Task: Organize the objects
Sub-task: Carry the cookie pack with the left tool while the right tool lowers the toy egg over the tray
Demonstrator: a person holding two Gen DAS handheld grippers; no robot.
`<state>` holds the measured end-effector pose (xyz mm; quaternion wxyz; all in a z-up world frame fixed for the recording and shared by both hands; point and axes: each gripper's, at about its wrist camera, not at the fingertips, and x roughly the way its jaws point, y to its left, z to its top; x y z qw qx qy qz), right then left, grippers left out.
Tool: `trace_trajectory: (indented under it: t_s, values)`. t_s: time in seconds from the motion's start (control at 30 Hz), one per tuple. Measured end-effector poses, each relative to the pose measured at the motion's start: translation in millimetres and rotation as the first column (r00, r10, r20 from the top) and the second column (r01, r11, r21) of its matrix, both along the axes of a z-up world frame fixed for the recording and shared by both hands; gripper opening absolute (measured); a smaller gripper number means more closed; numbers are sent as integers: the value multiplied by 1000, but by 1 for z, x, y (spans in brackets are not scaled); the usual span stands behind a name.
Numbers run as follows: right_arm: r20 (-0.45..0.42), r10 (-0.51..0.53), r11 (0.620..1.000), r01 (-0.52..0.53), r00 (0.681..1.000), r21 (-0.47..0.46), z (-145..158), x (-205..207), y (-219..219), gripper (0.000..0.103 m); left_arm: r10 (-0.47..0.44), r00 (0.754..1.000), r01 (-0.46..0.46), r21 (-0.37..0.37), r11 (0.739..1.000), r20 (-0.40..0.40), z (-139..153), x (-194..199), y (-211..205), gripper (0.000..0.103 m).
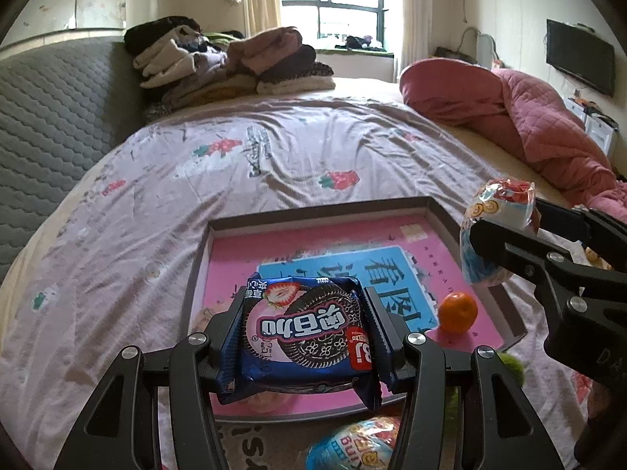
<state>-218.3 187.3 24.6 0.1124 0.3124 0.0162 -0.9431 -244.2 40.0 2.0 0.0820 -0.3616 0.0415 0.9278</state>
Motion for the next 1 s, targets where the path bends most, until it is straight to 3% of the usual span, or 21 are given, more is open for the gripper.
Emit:
trace_trajectory:
  t_s: [1.0]
  values:
    - [167,-15,998,4,986,62,-67,-63,-4,61,-59,991,62,-24,998,118,-53,-34,17,56]
